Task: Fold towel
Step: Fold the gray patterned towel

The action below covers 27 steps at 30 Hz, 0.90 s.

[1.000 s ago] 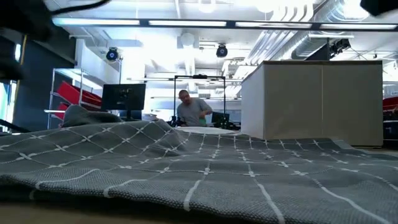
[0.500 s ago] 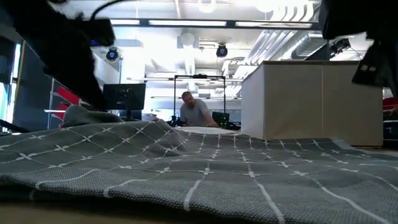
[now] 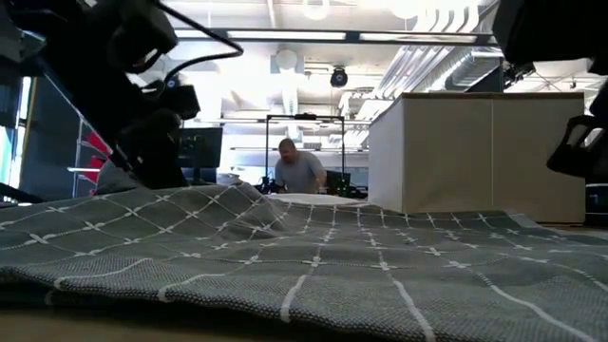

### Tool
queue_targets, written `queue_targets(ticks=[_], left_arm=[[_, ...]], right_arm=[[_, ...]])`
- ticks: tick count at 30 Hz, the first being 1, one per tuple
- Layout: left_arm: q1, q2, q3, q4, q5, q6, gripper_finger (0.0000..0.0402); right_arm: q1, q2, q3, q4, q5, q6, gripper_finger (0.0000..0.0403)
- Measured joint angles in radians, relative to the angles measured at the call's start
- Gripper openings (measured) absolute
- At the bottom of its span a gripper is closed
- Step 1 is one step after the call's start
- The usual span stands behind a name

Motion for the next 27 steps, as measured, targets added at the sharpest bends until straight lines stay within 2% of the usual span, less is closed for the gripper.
queue_targets(ticks=[9, 16, 22, 27], left_arm=[[0.073, -0.004, -0.062, 0.013, 0.035, 0.004, 0.0085], [0.074, -0.004, -0.056, -0.003, 0.047, 0.057, 0.0085], [0.072, -0.011, -0.055, -0.064, 0.063, 0.017, 0.0085], [0.072, -0.030, -0.056, -0.093, 0.081, 0.020, 0.0085]], right_arm=[[0.047, 0.015, 0.000, -0.033, -0.098, 0.045, 0.0000], [0.117, 0.017, -0.001, -0.151, -0.099, 0.094, 0.0000], [0.149, 0.019, 0.002, -0.290, -0.080, 0.116, 0.0000], [0.154, 0.001, 0.001, -0.352, -0.105, 0.140, 0.0000]])
